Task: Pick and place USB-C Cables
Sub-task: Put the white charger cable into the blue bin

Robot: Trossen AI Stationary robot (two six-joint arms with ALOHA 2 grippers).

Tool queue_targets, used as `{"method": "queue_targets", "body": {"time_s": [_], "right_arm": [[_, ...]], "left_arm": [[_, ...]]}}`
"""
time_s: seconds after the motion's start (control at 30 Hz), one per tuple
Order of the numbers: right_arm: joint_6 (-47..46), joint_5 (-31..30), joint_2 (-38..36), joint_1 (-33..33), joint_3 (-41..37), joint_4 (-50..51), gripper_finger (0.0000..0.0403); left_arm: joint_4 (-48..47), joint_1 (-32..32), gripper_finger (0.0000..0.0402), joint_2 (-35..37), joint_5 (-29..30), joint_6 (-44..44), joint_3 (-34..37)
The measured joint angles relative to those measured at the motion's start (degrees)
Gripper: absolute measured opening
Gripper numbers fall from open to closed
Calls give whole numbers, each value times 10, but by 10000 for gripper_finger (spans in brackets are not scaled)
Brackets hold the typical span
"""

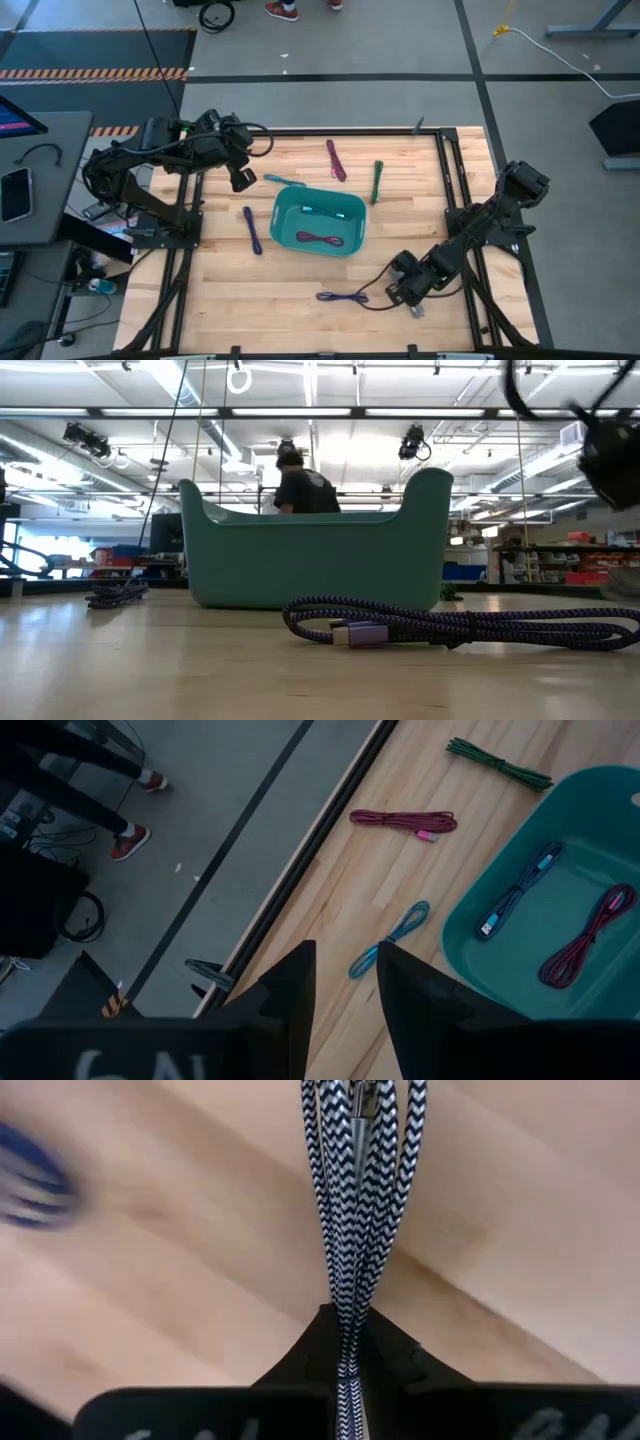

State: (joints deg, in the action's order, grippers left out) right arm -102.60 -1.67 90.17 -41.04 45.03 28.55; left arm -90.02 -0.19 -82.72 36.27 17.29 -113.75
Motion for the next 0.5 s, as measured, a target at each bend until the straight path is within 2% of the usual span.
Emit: {"method": "queue_targets", "body": {"time_s": [0.27, 0.5], "right_arm": [[105, -78, -1, 51, 98, 6, 20], [267, -113, -1, 103, 226, 31, 20]], "left_arm": [[0, 0, 117, 0, 0, -1, 0], [0, 0, 117, 0, 0, -1, 0]]}}
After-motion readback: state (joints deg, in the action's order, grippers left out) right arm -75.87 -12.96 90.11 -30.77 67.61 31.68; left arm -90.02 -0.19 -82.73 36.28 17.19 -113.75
